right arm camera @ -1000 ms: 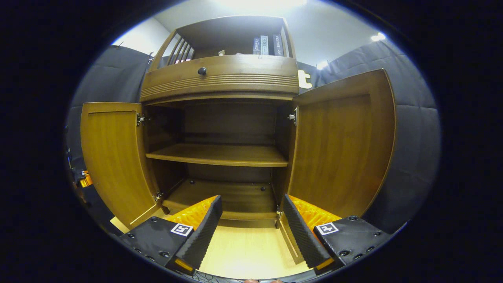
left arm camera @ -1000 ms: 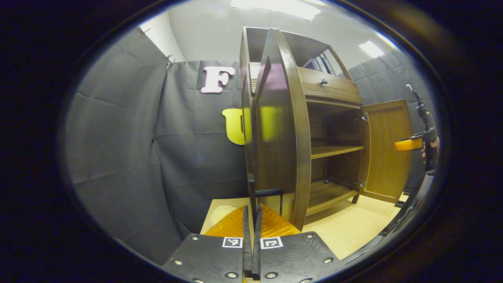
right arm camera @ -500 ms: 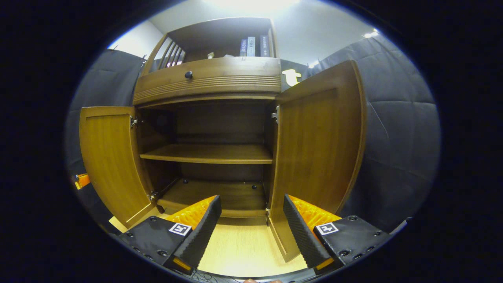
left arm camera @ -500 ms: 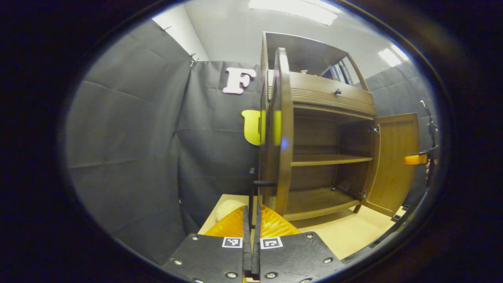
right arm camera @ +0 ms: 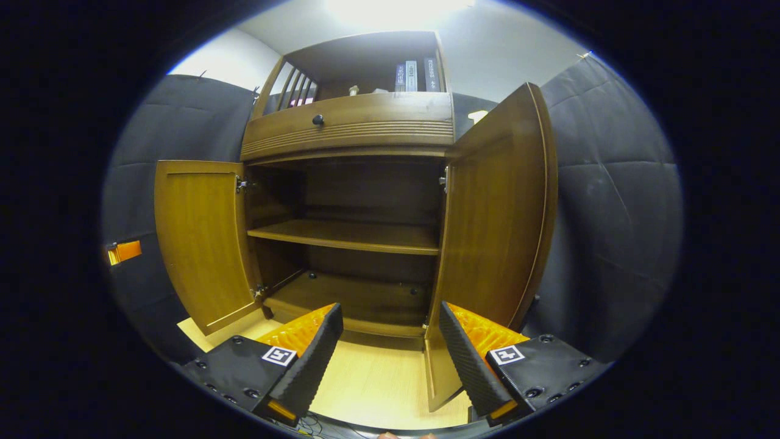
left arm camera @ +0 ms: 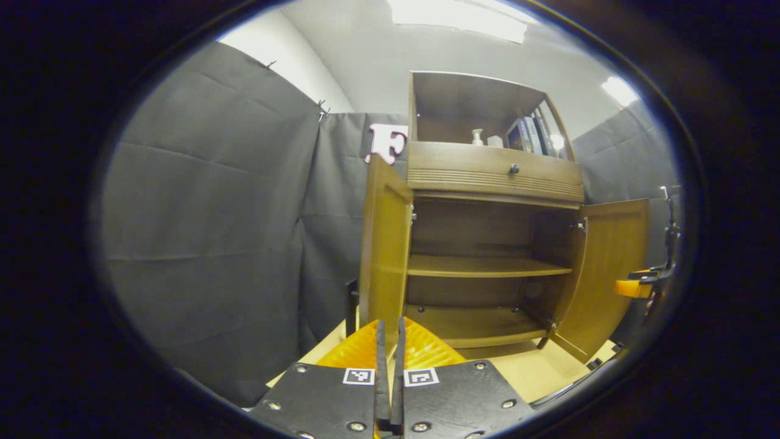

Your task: Open the right door of the double-door shoe cabinet with the right hand, and open the left door with the left hand.

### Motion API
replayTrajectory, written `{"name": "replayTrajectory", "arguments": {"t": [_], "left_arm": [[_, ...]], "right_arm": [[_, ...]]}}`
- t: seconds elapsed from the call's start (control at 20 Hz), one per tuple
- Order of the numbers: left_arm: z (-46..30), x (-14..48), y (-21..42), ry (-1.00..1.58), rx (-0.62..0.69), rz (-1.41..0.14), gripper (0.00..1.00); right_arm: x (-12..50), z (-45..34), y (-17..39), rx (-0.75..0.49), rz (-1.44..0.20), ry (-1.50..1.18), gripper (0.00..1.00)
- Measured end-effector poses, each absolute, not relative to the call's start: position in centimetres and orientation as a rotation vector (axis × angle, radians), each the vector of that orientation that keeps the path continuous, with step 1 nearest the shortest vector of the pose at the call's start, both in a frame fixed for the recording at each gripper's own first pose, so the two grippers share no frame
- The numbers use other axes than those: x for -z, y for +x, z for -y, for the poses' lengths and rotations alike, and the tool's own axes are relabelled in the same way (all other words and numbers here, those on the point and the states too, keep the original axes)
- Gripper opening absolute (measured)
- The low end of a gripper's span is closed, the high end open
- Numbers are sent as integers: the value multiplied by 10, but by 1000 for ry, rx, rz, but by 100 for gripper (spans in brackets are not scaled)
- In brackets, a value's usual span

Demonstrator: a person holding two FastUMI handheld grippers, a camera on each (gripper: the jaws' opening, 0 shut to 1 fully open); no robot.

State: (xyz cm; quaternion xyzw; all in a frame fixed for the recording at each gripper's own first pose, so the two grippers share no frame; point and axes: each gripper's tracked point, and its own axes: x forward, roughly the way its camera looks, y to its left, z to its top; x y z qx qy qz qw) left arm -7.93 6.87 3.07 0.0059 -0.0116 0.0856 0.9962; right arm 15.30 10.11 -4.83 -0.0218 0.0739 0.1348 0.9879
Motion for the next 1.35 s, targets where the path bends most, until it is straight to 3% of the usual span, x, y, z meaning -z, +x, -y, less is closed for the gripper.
{"name": "replayTrajectory", "arguments": {"t": [0.35,0.75,0.95,1.1,1.35], "left_arm": [[17,-48,-76,-88,-176,70,92],[80,-75,-77,-95,-181,136,92],[82,-74,-68,-77,-156,135,92],[83,-68,-55,-45,-124,108,92],[77,-65,-38,-7,-49,101,92]], "right_arm": [[48,-81,132,-393,-125,-37,95],[49,-63,114,-455,-103,-8,95],[55,-59,117,-415,-118,3,99],[53,-63,121,-366,-127,13,93],[48,-80,123,-298,-123,11,92]]}}
